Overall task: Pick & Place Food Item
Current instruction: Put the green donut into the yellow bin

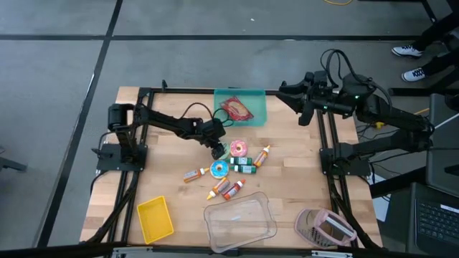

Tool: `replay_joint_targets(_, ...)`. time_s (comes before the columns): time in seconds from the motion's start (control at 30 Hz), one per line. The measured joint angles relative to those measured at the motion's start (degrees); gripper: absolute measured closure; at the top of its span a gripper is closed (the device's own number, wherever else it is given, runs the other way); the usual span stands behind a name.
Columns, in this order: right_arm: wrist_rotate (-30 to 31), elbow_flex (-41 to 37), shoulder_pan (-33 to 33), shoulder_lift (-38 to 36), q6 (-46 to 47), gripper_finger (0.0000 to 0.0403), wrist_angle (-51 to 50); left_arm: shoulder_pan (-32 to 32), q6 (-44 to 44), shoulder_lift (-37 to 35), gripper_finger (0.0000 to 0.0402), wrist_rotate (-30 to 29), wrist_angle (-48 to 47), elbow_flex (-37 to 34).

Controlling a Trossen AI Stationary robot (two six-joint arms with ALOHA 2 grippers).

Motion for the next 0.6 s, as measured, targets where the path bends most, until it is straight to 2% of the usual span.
replay_joint_targets(0.17,0.0,0.0,-0.01,-0.17,0.01,0.0243,0.05,0.5,-0.48,-1.23,0.0296,1.31,-0.81,0.46)
replay_joint_targets(0.3,0.0,0.0,0.0,-0.15,-0.29,0.0243,0.05,1.53,-3.46,-3.46,0.0377,8.01,-1.57,0.29)
replay_joint_targets(0.43,-0.01,0.0,0.0,-0.15,-1.9,0.0243,0.04,2.51,-4.5,-6.69,0.0385,13.9,-1.26,0.34)
replay_joint_targets(0.6,0.0,0.0,0.0,-0.15,-2.83,0.0243,0.1,3.4,-5.14,-13.68,0.0387,17.83,-3.18,0.34)
